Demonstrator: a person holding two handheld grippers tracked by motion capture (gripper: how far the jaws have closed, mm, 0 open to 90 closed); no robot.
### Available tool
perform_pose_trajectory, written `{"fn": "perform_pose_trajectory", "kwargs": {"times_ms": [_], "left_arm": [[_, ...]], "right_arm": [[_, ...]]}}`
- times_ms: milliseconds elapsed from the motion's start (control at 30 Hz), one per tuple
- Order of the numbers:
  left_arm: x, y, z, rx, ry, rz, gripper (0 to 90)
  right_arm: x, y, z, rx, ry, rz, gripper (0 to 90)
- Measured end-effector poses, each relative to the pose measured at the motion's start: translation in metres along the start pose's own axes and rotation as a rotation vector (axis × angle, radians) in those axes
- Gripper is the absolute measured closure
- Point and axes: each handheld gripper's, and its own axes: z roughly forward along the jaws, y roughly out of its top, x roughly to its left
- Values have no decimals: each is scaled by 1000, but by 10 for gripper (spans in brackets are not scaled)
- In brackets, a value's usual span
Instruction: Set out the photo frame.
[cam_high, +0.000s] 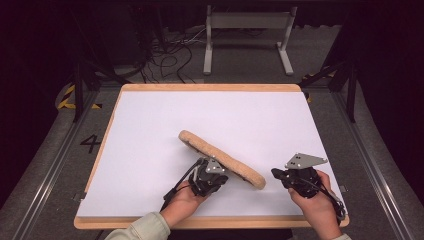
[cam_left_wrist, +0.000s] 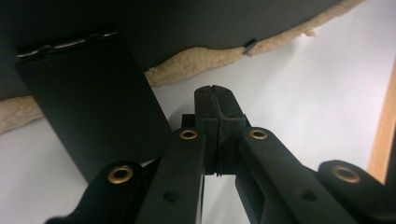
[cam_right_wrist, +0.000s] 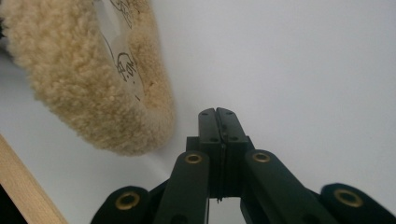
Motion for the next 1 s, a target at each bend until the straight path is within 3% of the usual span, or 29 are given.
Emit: {"fn": "perform_pose_trajectory", "kwargs": {"times_ms": [500, 567, 633, 867, 1000], "left_arm": [[5, -2, 1, 7, 29, 14, 900], [5, -1, 1, 12, 46, 6, 900], [7, -1, 0, 18, 30, -26, 900], [11, -1, -1, 15, 47, -48, 900], [20, -2, -3, 15, 76, -67, 900]], "right_arm": [[4, 2, 1, -1, 9, -13, 900], [4, 2, 1, 0, 12, -15, 900], [4, 1, 1, 3, 13, -18, 900], [4, 2, 2, 3, 12, -21, 900], [5, 2, 2, 0, 15, -21, 900]]}}
